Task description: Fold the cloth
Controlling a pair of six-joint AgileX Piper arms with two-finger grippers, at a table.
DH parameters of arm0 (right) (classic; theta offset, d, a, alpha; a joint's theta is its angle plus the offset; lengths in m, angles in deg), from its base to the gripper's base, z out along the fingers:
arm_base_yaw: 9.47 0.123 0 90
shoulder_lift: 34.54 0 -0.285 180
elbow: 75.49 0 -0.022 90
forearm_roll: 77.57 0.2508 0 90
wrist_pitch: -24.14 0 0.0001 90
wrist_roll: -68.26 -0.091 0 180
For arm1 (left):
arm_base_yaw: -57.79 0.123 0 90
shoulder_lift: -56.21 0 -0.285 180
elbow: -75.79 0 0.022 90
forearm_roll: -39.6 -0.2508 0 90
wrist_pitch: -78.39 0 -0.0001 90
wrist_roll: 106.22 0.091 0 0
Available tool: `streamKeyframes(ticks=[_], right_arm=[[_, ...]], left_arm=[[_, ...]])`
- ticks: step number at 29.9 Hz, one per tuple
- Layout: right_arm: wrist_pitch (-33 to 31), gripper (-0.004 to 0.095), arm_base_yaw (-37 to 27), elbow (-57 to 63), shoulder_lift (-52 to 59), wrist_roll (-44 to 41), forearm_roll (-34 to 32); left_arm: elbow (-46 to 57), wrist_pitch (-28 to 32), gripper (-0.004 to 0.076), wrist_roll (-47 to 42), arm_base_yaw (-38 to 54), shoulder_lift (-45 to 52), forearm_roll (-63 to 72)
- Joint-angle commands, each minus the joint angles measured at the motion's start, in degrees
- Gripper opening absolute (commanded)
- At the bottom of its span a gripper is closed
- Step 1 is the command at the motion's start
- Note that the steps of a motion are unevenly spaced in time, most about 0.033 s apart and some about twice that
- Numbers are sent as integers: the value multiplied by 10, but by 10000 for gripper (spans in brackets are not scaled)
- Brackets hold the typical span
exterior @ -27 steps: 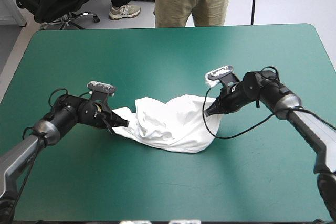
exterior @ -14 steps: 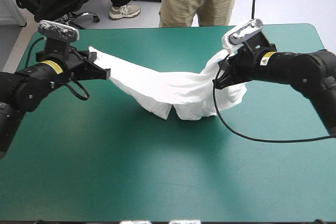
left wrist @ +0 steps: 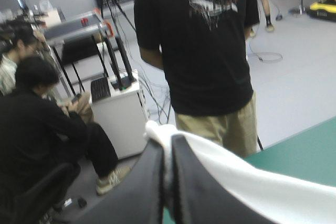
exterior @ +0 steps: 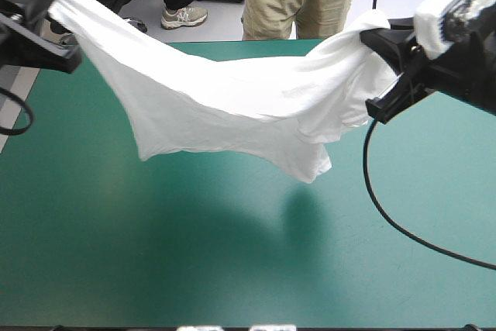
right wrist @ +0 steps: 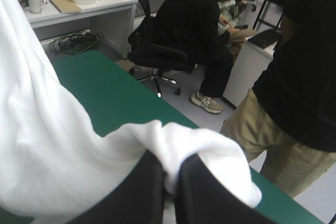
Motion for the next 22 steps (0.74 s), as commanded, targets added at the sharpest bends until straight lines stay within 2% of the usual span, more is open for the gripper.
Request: streamKeyframes(ticks=[1, 4, 10, 14, 18, 21, 22], right_arm=[[-19, -14, -1, -76, 13, -2, 12], [-102, 5, -1, -122, 11, -19, 5], [-107, 5, -1, -94, 28, -74, -66], [-107, 3, -1, -22, 28, -105, -96], [-103, 3, -1, 92, 2, -107, -105], [-62, 3, -1, 171, -42, -107, -106], [-35, 0, -1, 196, -56, -106, -106]], left_arm=[[-95, 13, -12, 13, -1, 11, 0], [-146, -18, -18, 14, -1, 11, 0], [-140, -121, -18, 3, -1, 9, -13], [-39, -151, -18, -48, -1, 8, -94], [100, -124, -18, -82, -1, -2, -145], [208, -55, -18, -97, -1, -26, -126], [239, -12, -18, -97, -1, -41, -102]])
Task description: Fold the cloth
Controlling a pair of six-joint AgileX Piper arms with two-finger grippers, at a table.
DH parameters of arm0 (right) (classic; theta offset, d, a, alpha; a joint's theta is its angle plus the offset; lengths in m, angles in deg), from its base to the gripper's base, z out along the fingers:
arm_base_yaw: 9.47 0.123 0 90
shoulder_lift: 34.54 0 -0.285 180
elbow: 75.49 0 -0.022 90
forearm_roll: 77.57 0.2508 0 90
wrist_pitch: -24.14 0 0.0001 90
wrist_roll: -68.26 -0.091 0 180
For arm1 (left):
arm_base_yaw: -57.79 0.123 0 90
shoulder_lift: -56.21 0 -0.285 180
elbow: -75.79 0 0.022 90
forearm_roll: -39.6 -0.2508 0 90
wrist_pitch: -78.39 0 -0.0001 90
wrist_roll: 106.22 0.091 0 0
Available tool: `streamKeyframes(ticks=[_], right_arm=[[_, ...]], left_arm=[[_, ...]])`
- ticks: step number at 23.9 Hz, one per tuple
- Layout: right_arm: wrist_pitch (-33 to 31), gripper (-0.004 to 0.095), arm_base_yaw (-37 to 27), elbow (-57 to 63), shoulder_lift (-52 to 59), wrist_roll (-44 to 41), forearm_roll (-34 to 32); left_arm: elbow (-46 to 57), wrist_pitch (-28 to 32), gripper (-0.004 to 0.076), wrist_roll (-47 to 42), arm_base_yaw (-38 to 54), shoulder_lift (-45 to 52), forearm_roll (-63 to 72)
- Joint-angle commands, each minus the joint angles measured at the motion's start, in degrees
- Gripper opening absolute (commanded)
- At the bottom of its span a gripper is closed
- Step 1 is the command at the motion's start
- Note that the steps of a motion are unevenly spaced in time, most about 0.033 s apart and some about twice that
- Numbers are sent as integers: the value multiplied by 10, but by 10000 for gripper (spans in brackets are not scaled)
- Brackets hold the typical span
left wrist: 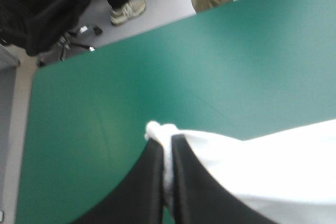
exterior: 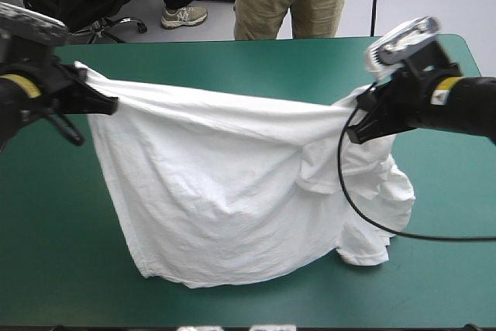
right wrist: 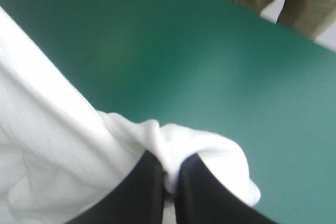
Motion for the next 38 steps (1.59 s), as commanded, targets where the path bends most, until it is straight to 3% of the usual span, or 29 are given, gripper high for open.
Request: streamKeyframes(ticks=[1, 5, 10, 11, 17, 19, 21, 22, 24, 26, 29, 33, 35, 38], right_arm=[[92, -3, -1, 64, -44, 5, -7], [169, -18, -1, 92, -144, 26, -11], [247, -17, -2, 64, -242, 4, -84], [270, -17, -3, 46, -272, 4, -94], [297, -11, -14, 12, -322, 0, -106], [298, 74, -39, 1, -330, 0, -94], [298, 298, -67, -5, -334, 0, -64], [303, 450, -85, -5, -334, 8, -39], [305, 595, -107, -8, -332, 23, -5], [271, 578, -119, -23, -328, 24, -12], [153, 542, -128, -33, -305, 28, -20], [56, 496, -148, 29, -258, 40, 34], [53, 484, -167, 116, -201, 61, 89], [71, 485, -164, 222, -128, 71, 103]], left_arm=[[88, 148, -18, -15, -1, -30, 38], [145, 277, -18, -7, -1, -105, 66], [141, 396, -18, -14, -1, -198, 43], [141, 447, -18, -14, -1, -221, 41], [141, 533, -16, -13, -1, -280, 34], [141, 577, 55, -20, 5, -307, 32], [140, 614, 265, -31, 12, -330, 51], [134, 629, 444, -55, 16, -345, 55], [107, 616, 547, -69, 21, -365, 69], [74, 569, 537, -69, 21, -366, 62], [45, 465, 491, -61, 21, -318, 43], [66, 380, 426, -35, 21, -236, 45], [122, 353, 416, -27, 21, -175, 45], [221, 349, 416, -29, 21, -99, 68]])
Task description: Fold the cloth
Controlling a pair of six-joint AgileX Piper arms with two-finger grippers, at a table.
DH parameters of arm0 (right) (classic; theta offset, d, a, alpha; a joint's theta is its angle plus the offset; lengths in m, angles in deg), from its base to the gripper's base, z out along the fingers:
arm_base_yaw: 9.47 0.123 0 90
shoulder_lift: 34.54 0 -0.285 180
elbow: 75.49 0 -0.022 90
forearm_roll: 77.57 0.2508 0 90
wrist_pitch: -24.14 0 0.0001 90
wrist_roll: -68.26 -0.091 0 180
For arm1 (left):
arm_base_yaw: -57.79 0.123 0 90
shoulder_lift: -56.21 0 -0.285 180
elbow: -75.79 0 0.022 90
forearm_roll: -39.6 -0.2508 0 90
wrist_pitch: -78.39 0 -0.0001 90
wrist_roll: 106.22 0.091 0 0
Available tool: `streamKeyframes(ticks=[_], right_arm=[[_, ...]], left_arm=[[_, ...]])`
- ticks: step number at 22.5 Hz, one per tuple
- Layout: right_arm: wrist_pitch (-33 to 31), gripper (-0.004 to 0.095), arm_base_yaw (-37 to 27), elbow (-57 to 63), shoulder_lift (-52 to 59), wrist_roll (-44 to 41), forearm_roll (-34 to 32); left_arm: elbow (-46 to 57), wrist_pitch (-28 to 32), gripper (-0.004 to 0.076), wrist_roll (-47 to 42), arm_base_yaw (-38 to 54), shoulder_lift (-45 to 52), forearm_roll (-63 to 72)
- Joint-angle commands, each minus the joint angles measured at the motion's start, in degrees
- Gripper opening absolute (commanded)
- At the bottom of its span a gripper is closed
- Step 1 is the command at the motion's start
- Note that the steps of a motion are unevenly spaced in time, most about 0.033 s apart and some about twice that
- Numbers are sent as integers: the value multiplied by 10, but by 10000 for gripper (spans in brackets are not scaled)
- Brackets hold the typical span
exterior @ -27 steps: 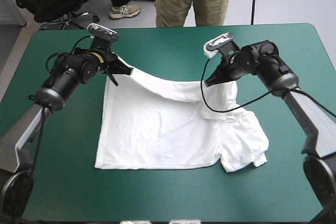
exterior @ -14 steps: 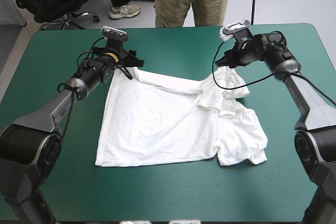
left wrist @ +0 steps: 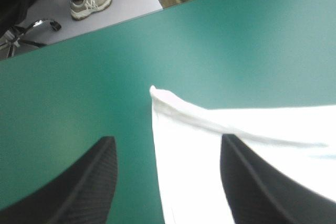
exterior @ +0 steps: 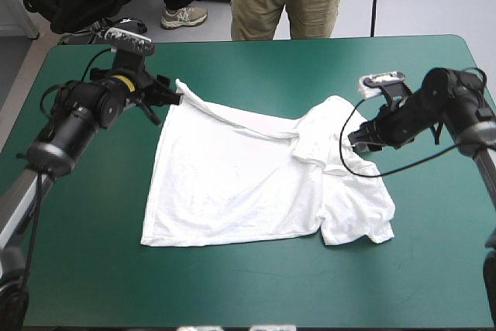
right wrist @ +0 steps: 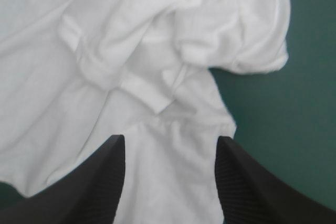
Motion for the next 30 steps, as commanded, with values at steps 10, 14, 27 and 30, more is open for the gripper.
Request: streamKeyframes(ticks=[10, 14, 27, 30], right_arm=[[64, 546, 19, 196, 84, -49, -119], [144, 546, 19, 208, 64, -60, -120], [160, -16, 9, 207, -24, -46, -108], [163, -18, -15, 207, -5, -97, -174]], left_arm=[[235, -29, 416, 1, -1, 237, 69], [237, -60, 416, 9, -1, 268, 67], [234, -70, 416, 7, -1, 272, 18], [225, -85, 416, 7, -1, 272, 15]])
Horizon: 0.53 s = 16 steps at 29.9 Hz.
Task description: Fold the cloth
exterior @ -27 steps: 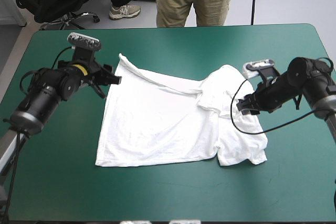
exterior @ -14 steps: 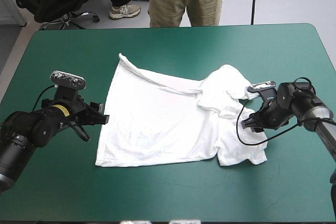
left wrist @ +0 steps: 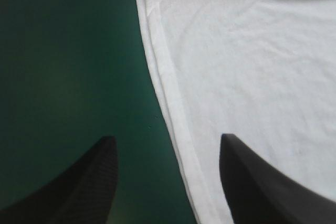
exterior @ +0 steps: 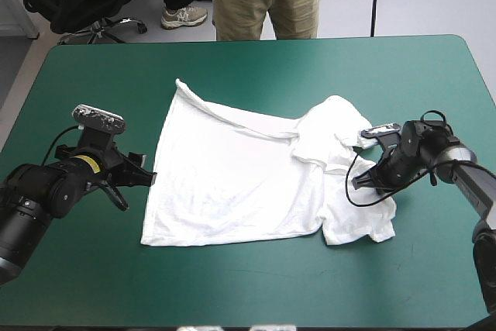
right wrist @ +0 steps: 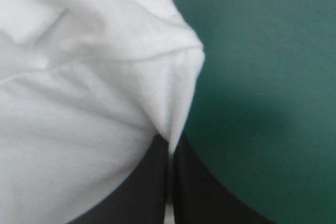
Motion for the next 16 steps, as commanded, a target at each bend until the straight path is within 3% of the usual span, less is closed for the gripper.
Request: streamKeyframes(ticks=[1, 5, 16], right_arm=[[6, -18, -35, -5, 35, -49, -82], [27, -17, -111, -13, 45, -122, -186], [154, -18, -307, -137, 21, -130, -208]], left_arm=[[-29, 9, 415, -3, -1, 12, -14], [-53, -21, 414, -5, -1, 12, -49], [-82, -68, 414, -11, -1, 12, -56]])
